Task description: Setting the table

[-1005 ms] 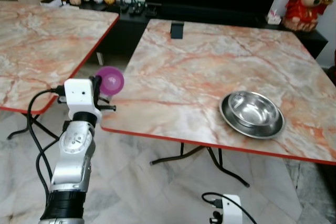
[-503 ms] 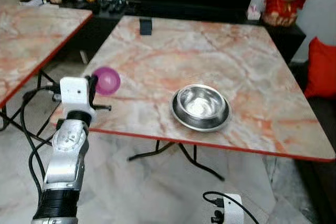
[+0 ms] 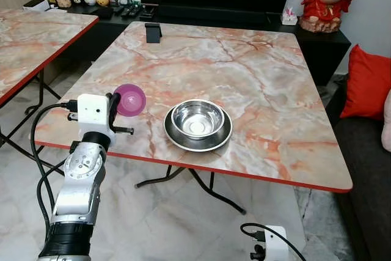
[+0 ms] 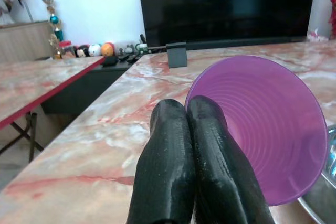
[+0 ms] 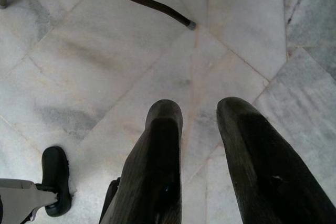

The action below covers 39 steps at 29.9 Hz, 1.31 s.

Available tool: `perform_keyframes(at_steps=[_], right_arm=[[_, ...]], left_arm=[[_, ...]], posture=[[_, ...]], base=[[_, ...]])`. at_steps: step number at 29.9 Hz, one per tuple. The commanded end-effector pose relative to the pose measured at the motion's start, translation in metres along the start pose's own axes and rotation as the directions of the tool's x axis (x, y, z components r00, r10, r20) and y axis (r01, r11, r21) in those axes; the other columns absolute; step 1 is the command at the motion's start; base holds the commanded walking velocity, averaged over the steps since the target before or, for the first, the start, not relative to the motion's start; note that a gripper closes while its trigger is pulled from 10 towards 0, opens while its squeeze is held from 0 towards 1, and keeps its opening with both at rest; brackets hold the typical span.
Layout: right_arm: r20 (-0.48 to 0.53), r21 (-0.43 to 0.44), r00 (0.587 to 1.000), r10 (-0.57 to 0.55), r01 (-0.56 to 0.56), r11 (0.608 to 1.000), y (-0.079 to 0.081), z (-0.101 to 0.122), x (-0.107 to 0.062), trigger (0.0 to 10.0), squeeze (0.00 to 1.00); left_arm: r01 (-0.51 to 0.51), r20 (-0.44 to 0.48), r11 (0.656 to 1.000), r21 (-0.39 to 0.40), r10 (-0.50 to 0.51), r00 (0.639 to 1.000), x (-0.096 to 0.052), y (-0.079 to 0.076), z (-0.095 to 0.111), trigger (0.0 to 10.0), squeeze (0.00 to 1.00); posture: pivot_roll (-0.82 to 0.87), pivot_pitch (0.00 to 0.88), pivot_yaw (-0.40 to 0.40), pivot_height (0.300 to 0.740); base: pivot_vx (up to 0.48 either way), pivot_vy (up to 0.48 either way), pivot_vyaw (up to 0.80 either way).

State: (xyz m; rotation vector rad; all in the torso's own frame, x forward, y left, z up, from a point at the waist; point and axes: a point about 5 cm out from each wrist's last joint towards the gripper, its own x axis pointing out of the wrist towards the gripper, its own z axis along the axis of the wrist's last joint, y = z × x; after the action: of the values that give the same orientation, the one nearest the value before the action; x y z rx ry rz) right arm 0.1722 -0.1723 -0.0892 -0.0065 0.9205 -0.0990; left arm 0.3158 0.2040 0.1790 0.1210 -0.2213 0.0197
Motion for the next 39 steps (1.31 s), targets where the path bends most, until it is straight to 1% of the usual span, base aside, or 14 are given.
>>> perform_keyframes(at_steps=[1, 4, 8, 14, 21, 28, 33, 37, 39], right_arm=[[-0.013, 0.002, 1.000, 0.002, -0.002, 1.000, 0.001, -0.003, 0.000, 10.0, 0.00], [-0.013, 0.003, 1.000, 0.001, -0.001, 1.000, 0.001, -0.003, 0.000, 10.0, 0.00], [-0.015, 0.009, 1.000, 0.001, -0.001, 1.000, 0.001, -0.003, -0.001, 10.0, 0.00], [-0.021, 0.012, 1.000, 0.008, -0.008, 1.000, 0.001, -0.004, -0.001, 10.0, 0.00], [-0.017, 0.001, 1.000, 0.008, -0.008, 1.000, 0.001, -0.003, 0.000, 10.0, 0.00], [-0.025, -0.008, 1.000, 0.007, -0.007, 1.000, 0.001, -0.004, 0.000, 10.0, 0.00], [-0.023, 0.001, 1.000, 0.008, -0.008, 1.000, 0.002, -0.004, -0.001, 10.0, 0.00], [-0.023, 0.003, 1.000, 0.007, -0.007, 1.000, 0.003, -0.004, -0.001, 10.0, 0.00], [-0.023, 0.003, 1.000, 0.007, -0.007, 1.000, 0.003, -0.004, -0.001, 10.0, 0.00]], left_arm=[[-0.001, -0.002, 1.000, -0.031, 0.000, 1.000, 0.002, 0.002, 0.002, 10.0, 0.00], [-0.003, -0.005, 0.999, -0.035, 0.003, 1.000, 0.003, 0.003, 0.002, 10.0, 0.00], [-0.021, -0.005, 0.998, -0.065, 0.020, 1.000, 0.004, 0.007, 0.003, 10.0, 0.00], [-0.036, -0.003, 0.996, -0.084, 0.036, 0.999, 0.006, 0.011, 0.005, 10.0, 0.00], [-0.041, -0.003, 0.996, -0.082, 0.041, 0.999, 0.007, 0.014, 0.007, 10.0, 0.00], [-0.039, 0.003, 0.996, -0.086, 0.039, 0.999, 0.008, 0.013, 0.008, 10.0, 0.00], [-0.021, 0.012, 0.995, -0.093, 0.023, 1.000, 0.012, 0.011, 0.011, 10.0, 0.00], [-0.006, 0.014, 0.991, -0.134, 0.008, 1.000, 0.014, 0.009, 0.013, 10.0, 0.00], [0.012, 0.006, 0.985, -0.170, -0.011, 1.000, 0.015, 0.007, 0.013, 10.0, 0.00]], posture=[[0.04, 0.000, -0.033, 0.740], [0.04, 0.000, -0.033, 0.740], [0.04, 0.000, -0.032, 0.740], [0.04, 0.000, -0.032, 0.740], [0.04, 0.000, -0.030, 0.740], [0.04, 0.000, -0.029, 0.740], [0.04, 0.000, -0.020, 0.740], [0.04, 0.000, -0.019, 0.740], [0.04, 0.000, -0.020, 0.740]], base=[[0.000, 0.000, 0.00], [0.000, 0.000, 0.00], [0.000, 0.000, 0.00], [0.000, 0.000, -0.71], [0.266, 0.000, 0.00], [0.279, 0.000, 0.00], [0.296, 0.000, 0.00], [0.000, 0.000, 0.00], [0.000, 0.000, 0.00]])
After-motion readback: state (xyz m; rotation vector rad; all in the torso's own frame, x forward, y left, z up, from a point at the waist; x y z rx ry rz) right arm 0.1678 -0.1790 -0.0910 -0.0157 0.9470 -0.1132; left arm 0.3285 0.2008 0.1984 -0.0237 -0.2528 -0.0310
